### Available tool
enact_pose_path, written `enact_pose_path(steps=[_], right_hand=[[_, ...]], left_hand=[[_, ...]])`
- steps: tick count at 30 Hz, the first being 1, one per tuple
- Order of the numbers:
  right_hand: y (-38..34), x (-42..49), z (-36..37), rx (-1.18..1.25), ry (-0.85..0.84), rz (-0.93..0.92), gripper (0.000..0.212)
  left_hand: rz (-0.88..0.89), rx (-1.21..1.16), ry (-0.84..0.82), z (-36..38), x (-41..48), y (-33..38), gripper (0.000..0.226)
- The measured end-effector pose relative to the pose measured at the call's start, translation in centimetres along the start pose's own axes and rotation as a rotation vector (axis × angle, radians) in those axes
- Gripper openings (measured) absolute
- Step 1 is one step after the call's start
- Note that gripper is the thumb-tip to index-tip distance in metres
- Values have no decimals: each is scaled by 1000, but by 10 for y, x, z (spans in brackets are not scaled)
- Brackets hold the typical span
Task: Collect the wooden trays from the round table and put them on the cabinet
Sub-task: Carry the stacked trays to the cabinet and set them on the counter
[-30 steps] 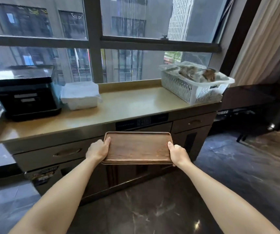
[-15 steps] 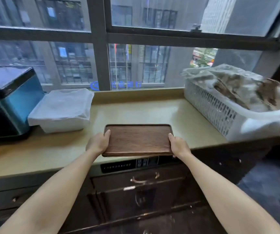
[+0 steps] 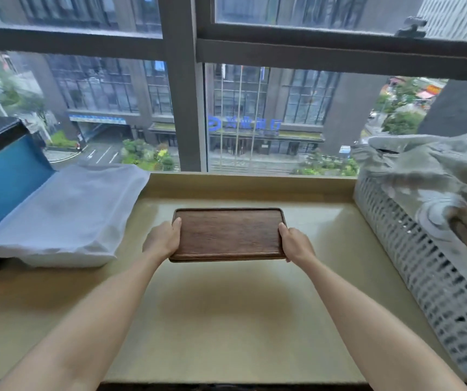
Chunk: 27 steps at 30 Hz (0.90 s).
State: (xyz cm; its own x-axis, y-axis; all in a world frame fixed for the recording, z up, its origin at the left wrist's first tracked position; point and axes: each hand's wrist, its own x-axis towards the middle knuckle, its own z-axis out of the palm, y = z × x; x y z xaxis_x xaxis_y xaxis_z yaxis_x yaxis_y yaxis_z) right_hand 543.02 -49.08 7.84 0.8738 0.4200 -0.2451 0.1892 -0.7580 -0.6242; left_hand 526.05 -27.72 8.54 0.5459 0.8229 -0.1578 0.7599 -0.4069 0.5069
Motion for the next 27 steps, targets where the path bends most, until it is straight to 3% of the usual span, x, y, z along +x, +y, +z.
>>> enact_pose_path(steps=[13, 27], right_hand=[[-21, 106, 17, -56, 4, 67, 47], [-37, 164, 28, -193, -10, 116, 55]], left_hand=[[14, 12, -93, 32, 118, 19, 55], [28, 77, -151, 49, 182, 27, 55]])
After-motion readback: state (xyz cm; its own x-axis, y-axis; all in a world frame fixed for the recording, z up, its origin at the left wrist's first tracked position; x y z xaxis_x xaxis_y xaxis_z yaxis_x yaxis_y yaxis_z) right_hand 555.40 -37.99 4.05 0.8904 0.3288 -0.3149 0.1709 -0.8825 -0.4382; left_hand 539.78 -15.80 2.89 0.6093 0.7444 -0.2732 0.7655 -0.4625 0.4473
